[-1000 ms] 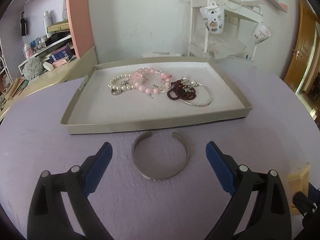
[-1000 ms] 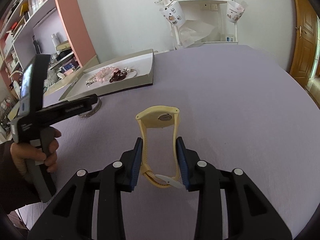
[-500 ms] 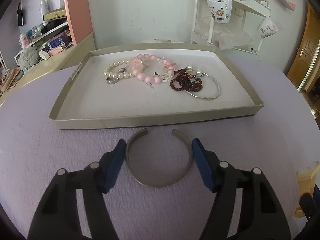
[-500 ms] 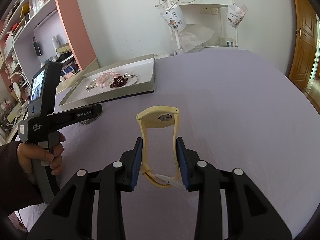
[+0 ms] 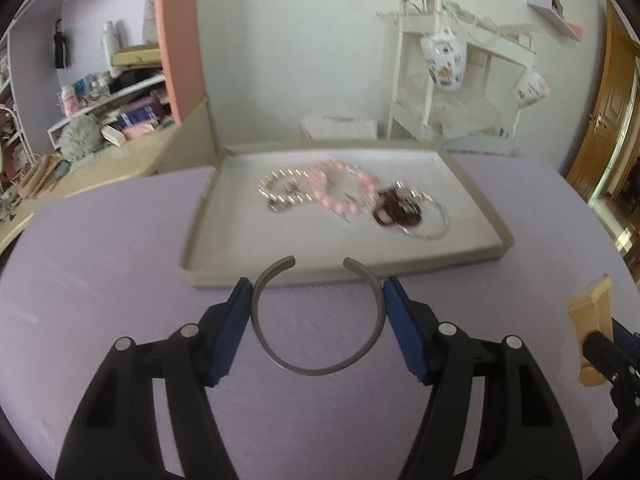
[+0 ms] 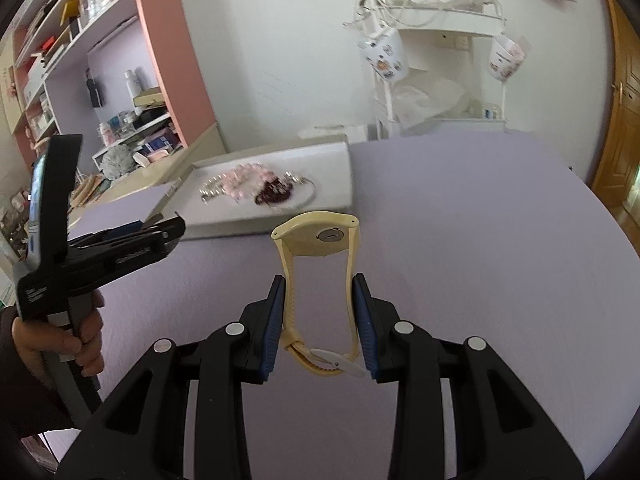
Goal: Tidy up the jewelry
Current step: 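Carry the watch and silver cuff over the tray with both tools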
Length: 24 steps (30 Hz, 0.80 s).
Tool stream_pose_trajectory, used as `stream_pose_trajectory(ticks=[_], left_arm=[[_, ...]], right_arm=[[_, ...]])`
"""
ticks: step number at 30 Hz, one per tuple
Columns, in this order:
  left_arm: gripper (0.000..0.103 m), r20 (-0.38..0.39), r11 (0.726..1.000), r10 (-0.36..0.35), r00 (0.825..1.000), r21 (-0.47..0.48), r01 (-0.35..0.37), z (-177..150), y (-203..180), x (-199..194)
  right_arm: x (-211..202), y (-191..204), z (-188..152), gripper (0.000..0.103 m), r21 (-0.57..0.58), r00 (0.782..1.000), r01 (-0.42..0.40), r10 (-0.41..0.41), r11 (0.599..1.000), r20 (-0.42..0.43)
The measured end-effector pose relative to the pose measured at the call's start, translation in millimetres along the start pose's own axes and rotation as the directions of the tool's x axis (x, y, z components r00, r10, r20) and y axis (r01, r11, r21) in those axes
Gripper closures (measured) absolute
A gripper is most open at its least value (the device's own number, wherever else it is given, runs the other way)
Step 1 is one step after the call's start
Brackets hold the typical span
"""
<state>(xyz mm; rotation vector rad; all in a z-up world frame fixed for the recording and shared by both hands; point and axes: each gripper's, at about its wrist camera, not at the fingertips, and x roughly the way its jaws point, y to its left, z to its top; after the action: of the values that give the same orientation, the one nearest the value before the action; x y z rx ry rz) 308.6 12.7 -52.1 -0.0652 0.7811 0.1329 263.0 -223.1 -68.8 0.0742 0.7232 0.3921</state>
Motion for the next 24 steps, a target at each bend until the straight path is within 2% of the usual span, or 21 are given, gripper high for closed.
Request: stream_pose_trajectory(ticks=[14, 19, 24], left_arm=[[0.037, 0.104, 0.999, 0.032, 0.994, -0.037, -0.028, 51.6, 40.0, -36.0], [0.037, 0.114, 0.999, 0.019, 0.993, -0.050, -0.014, 62.6, 46.3, -34.1], [0.037, 0.127, 0.998, 0.007, 0.992, -0.062, 0.001, 70.2, 53.7, -25.0]], right_arm=[[23.6, 21.0, 70.6, 0.068, -0.060, 0.996, -0.022, 0.026, 0.998, 0.080], [39.2, 30.1, 94.0, 0.068, -0.067, 0.994, -0.025, 0.032, 0.997, 0.105], [66.2, 37.4, 100.8, 0.068, -0.061, 0.996, -0.037, 0.042, 0.997, 0.079]])
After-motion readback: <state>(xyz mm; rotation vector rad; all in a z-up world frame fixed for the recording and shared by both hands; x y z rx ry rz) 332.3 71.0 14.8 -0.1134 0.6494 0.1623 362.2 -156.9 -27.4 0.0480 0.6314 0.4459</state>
